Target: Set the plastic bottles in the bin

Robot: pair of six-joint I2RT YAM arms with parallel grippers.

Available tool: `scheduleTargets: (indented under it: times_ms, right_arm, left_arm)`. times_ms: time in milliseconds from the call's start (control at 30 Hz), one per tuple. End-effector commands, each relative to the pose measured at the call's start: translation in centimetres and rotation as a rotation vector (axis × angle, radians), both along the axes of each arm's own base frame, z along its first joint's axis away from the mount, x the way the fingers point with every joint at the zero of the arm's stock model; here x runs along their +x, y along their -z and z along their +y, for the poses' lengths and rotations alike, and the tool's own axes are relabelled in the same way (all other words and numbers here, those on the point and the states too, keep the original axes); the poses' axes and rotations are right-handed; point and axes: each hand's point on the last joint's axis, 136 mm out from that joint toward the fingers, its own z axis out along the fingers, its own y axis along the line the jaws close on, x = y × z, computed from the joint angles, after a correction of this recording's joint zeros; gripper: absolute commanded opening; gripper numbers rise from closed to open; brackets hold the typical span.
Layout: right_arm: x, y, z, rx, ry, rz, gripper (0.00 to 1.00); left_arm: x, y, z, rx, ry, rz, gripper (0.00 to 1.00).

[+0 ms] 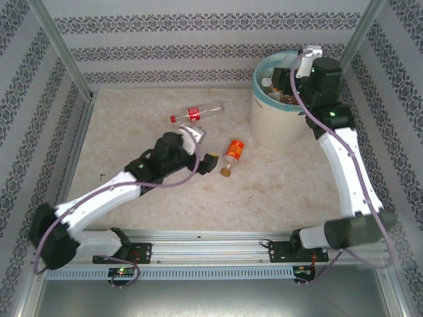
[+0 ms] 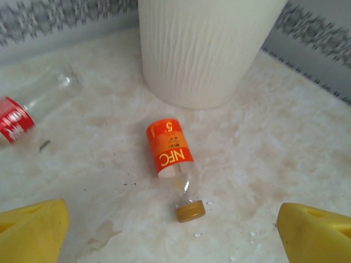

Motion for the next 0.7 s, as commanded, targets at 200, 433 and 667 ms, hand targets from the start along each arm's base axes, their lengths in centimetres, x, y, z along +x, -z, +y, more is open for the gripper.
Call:
scheduleTargets:
  times_ms: [200, 433, 667]
  right_arm:
    - [-9.8, -0.9, -1.1, 0.069, 0.031, -0.114, 0.68]
    - [-13.2, 1.8, -1.0, 0.081, 0.007, -0.062, 0.68]
    - [-13.6, 3.7, -1.0, 0.081, 0.008, -0.023, 0.67]
  left_arm:
    - [3.3, 10.0, -4.2, 0.21, -0.049, 0.356, 0.87]
    - [4.7, 15.2, -5.9, 0.324, -0.051, 0.49, 0.82]
    - [5.3, 18.4, -7.7, 0.33, -0.025, 0.547, 0.82]
